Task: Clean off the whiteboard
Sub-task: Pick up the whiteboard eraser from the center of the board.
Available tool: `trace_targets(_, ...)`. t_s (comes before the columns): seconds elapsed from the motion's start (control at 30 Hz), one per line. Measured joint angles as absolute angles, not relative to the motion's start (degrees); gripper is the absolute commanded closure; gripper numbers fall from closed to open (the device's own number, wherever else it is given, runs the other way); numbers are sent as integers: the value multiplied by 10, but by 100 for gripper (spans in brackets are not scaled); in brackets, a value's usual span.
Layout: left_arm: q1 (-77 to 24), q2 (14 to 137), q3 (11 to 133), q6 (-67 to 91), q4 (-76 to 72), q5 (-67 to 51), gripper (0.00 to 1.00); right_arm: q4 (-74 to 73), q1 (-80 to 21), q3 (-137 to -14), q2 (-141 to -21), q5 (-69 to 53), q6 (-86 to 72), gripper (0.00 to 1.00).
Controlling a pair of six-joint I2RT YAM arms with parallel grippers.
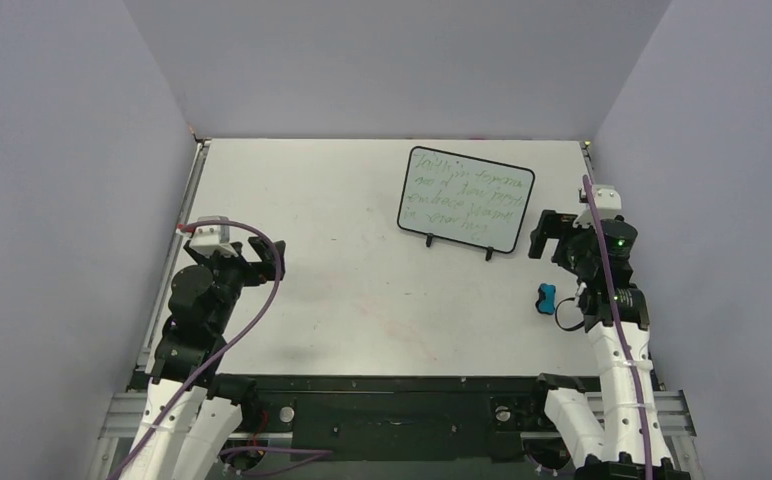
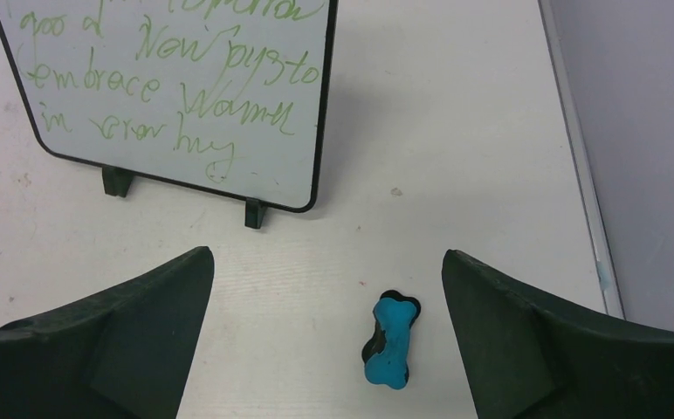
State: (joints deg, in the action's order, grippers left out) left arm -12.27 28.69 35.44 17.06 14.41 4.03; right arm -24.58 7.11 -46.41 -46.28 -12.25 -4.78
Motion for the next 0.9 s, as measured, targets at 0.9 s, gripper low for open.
trace_targets(0.9, -140, 352, 354, 158, 145, -17, 2, -499, 191, -507, -638, -223, 344, 0)
